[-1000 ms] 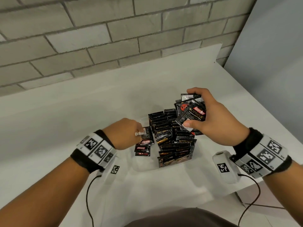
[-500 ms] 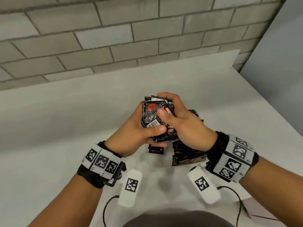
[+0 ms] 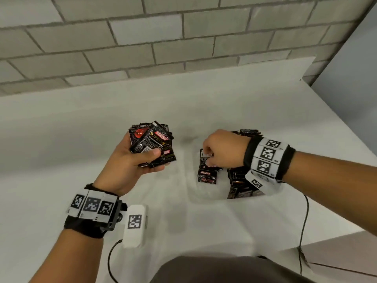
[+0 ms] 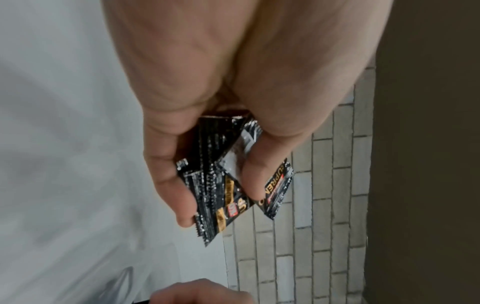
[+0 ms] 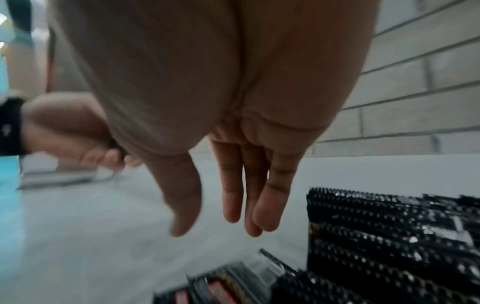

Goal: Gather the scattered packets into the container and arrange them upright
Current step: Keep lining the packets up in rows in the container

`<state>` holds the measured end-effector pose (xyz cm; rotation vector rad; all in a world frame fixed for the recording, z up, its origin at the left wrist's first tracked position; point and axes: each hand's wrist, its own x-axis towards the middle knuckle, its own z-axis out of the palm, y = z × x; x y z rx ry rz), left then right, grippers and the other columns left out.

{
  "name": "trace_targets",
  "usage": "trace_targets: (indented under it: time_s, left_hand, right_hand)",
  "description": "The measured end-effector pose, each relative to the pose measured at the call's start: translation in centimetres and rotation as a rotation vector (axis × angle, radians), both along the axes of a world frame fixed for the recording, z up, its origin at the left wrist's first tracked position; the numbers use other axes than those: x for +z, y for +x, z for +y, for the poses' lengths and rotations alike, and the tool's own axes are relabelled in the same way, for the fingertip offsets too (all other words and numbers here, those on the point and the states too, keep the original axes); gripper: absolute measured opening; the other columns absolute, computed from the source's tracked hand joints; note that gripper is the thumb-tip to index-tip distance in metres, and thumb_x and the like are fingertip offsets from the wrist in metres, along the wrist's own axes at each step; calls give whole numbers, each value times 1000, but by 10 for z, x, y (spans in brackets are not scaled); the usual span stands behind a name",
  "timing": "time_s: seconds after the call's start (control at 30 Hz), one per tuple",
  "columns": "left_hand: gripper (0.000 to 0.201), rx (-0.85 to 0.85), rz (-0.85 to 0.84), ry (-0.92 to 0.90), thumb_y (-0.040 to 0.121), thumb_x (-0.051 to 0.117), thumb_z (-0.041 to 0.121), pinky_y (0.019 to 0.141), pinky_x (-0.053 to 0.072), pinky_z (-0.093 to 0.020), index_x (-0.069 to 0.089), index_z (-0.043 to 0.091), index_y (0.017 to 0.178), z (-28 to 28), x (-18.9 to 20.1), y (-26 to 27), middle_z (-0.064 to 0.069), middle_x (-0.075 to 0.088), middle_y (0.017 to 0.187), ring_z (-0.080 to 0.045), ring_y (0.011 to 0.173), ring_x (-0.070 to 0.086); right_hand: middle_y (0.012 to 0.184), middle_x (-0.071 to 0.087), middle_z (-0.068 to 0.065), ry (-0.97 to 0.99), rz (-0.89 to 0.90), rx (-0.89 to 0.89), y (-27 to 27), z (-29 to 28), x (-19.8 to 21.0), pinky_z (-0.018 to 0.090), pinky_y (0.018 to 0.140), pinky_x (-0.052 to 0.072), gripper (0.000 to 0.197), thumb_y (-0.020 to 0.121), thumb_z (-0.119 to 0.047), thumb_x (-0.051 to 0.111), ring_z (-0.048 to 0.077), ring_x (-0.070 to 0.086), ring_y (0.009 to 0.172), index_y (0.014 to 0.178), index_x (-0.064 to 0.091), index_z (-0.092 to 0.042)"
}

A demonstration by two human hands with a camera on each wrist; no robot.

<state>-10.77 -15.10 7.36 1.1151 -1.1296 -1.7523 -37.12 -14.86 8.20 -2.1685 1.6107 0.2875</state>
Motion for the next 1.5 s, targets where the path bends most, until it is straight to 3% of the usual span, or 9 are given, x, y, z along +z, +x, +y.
trace_targets:
  time_s: [0.17, 0.23, 0.33, 0.53, 0.67, 0.9, 1.13, 1.33, 1.5]
  left_hand:
    - [67, -16, 26, 42, 78, 78, 3, 75, 61, -42, 52, 17, 138, 5, -22, 11, -20, 70, 125, -48, 102, 72]
    - [66, -21, 32, 60, 77, 76, 6, 76, 61, -42, 53, 17, 138, 7, -28, 12, -21, 69, 127, -48, 103, 72]
    - [64, -29, 40, 73, 77, 77, 6, 76, 61, -42, 54, 17, 136, 8, -31, 13, -21, 69, 126, -47, 104, 72]
    - [65, -49, 39, 86, 77, 76, 7, 78, 61, -43, 53, 18, 136, 7, -33, 14, -19, 70, 125, -47, 104, 71]
    - [64, -49, 36, 102, 76, 77, 7, 77, 61, -43, 54, 18, 135, 7, -34, 14, -20, 70, 125, -48, 104, 72]
    - [67, -60, 1, 115, 77, 83, 2, 80, 63, -48, 54, 20, 135, 8, -36, 12, -19, 72, 122, -48, 100, 73]
    - [50, -34, -45, 125, 90, 70, -2, 71, 64, -47, 53, 19, 132, 7, -40, 0, -22, 72, 119, -52, 92, 73]
    - [50, -87, -51, 129, 91, 71, 1, 68, 63, -45, 50, 16, 134, 8, -34, -17, -23, 72, 118, -50, 91, 74]
    - [59, -197, 2, 95, 87, 73, 1, 68, 62, -44, 47, 19, 137, 11, -18, -36, -20, 72, 118, -49, 92, 74]
  right_hand:
    - [82, 70, 8, 115, 280, 151, 24, -4, -20, 31, 60, 54, 66, 70, -67, 77, 23, 66, 74, 90, 69, -4]
    - [99, 66, 7, 151, 363, 187, 32, -2, -26, 35, 69, 57, 77, 66, -70, 78, 23, 66, 85, 108, 65, -6]
    - [129, 47, 10, 201, 474, 214, 41, -1, -29, 34, 57, 46, 97, 67, -63, 81, 27, 62, 102, 137, 44, -7]
    - [136, 44, 10, 155, 577, 316, 49, -1, -22, 27, 44, 27, 79, 84, -52, 73, 14, 23, 61, 139, 44, -3]
    - [134, 45, 14, 150, 602, 331, 47, 1, -22, 26, 44, 27, 68, 88, -36, 71, 14, 28, 60, 140, 41, -5]
    - [116, 55, 14, 67, 393, 256, 28, -5, -20, 30, 57, 33, 35, 90, -3, 56, 23, 46, 73, 124, 54, -8]
    - [104, 57, 5, -78, 163, 101, 15, -14, 5, 31, 67, 35, 40, 85, 3, 50, 25, 55, 87, 117, 59, -19]
    - [86, 67, 9, -191, -317, -137, 4, -5, 65, 45, 54, 53, 45, 82, -5, 59, 22, 61, 62, 119, 43, -27]
    - [92, 76, 7, -28, -701, -216, 1, -2, 89, 46, 58, 60, 29, 86, -2, 69, 24, 67, 58, 109, 57, -15]
